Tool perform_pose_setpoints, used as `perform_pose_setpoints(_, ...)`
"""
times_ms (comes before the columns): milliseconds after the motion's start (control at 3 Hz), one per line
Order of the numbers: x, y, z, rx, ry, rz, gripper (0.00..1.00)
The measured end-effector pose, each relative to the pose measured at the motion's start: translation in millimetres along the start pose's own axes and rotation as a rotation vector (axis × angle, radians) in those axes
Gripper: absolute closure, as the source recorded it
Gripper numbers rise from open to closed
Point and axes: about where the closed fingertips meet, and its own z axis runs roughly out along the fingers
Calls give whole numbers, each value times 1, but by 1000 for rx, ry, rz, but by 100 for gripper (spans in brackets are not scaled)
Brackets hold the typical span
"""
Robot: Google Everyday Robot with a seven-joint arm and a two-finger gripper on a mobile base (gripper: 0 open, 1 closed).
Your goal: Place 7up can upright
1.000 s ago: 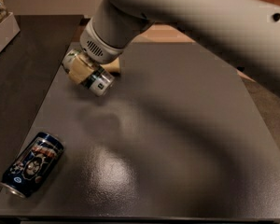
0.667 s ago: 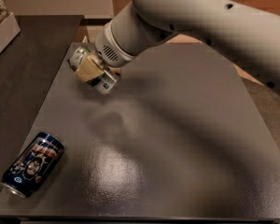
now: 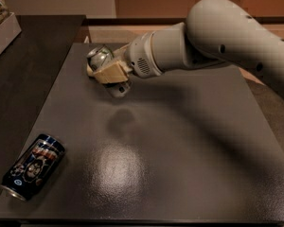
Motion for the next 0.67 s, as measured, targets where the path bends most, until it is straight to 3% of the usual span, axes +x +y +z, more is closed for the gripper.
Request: perform_pose_setpoints(667,23,-5,-17,-55,-172,-5,100)
